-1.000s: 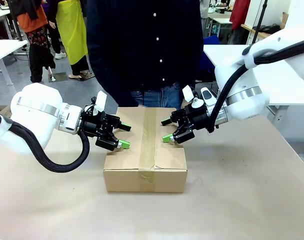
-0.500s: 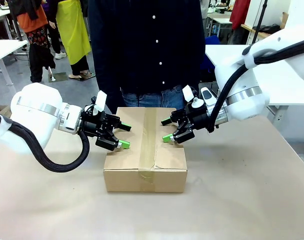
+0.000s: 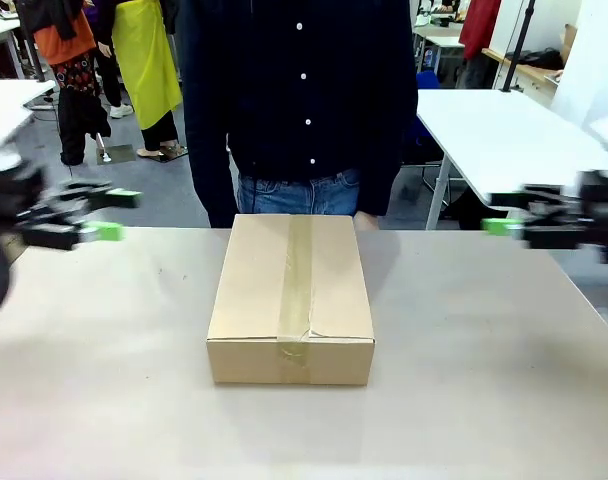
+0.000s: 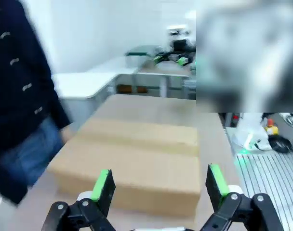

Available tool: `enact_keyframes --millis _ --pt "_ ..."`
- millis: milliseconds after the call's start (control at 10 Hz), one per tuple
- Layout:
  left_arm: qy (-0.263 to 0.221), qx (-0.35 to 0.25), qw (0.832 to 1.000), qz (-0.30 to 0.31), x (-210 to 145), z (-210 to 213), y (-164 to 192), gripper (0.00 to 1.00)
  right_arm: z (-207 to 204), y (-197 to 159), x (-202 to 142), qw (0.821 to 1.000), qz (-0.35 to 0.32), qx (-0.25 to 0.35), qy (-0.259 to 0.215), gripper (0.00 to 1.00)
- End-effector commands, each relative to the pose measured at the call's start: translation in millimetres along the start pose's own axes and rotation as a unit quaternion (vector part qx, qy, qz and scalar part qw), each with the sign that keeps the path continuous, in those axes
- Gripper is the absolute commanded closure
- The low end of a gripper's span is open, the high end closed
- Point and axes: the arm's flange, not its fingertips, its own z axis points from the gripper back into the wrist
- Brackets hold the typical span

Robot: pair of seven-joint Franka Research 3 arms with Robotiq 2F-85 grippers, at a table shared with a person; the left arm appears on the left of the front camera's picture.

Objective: Pack the gift set into the box.
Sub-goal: Press and hold the closed box until the human finishes sealing it.

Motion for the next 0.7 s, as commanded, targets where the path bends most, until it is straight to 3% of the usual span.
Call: enact_keyframes --millis 0,100,600 --pt "-0.068 0.132 0.988 0.051 -53.8 58.7 -5.6 0.00 61.2 21.1 -63.5 0.993 -0.058 -0.093 -0.033 0.00" --pt "0.000 0.000 1.000 0.000 0.0 0.0 0.0 0.00 0.0 0.0 0.0 1.000 0.000 0.000 0.000 0.00" --pt "0.000 0.000 1.000 0.000 0.0 0.0 0.0 0.00 0.0 0.0 0.0 1.000 0.000 0.000 0.000 0.00"
